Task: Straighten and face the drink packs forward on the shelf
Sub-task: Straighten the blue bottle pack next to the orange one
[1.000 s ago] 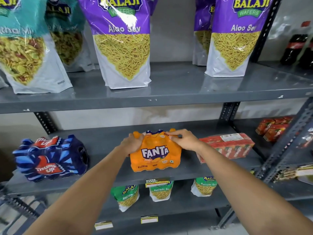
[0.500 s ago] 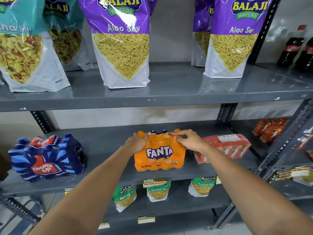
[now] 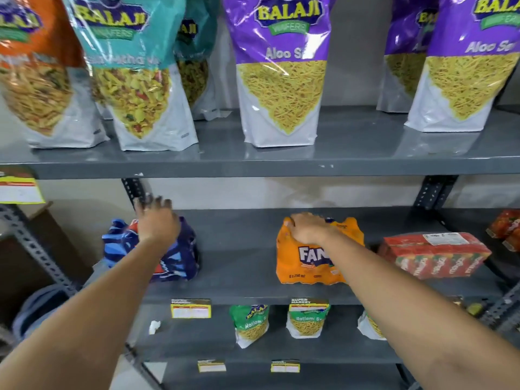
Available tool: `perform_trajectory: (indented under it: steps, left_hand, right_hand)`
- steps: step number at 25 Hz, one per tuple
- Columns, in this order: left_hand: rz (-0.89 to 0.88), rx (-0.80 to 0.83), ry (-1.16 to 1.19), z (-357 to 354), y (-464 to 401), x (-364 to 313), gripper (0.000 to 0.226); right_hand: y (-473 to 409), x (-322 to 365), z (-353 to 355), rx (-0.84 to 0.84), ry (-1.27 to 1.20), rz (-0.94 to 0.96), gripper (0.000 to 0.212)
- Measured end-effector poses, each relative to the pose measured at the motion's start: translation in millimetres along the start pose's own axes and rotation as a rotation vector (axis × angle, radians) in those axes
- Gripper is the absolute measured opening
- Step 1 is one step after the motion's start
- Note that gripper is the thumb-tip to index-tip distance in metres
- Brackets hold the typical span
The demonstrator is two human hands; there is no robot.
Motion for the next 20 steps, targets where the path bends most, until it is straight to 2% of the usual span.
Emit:
perform_trajectory:
  steps: [2,4,6,9,12,17,20]
  left_hand:
    - [0.224,0.023,0.111,-15.4,17.3,70.9,0.046]
    - [0.408,0.065,0.374,-33.4,35.5,121.1,0.052]
    - [0.483,0.122,0.617,-50.2,47.6,134.9,0.055]
    - [0.495,0.108,0.729,-57.2,51.5,135.6,0.051]
    - [0.506,0.139,0.74,-53.9,47.2,137.4,0.056]
    - [0.347,0.238,0.605,-49.8,38.6,124.5,0.055]
    - [0.284,0.275,0.589,-44.3,32.4,99.2,0.053]
  right_hand:
    - [-0.6,40.1,-4.1,0.037,0.071,0.064,0.058]
    - [5.8,90.1,-15.4,0.072,0.102,0.198,0.056]
    - [20.7,139.8,-28.4,0.131,-0.021,0.359,0.06]
    - [40.0,205.6,-42.0,0.171,-0.16,0.493,0.06]
    - [42.9,233.8,-46.6,0.183,-0.225,0.457,0.055]
    - [34.6,221.0,-35.6,0.032,-0.389,0.441,0.043]
    - [22.8,197.1,-31.5,0.045,-0.477,0.371,0.032]
Point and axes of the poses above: each hand's wrist, its own y-axis away from the middle knuckle, its own z-axis out of the back of the hand, x = y × z, the point moved 4 cm from there along -y, towards the middle knuckle, and after that the axes turned 11 degrees about -z, right-handed, at the moved point
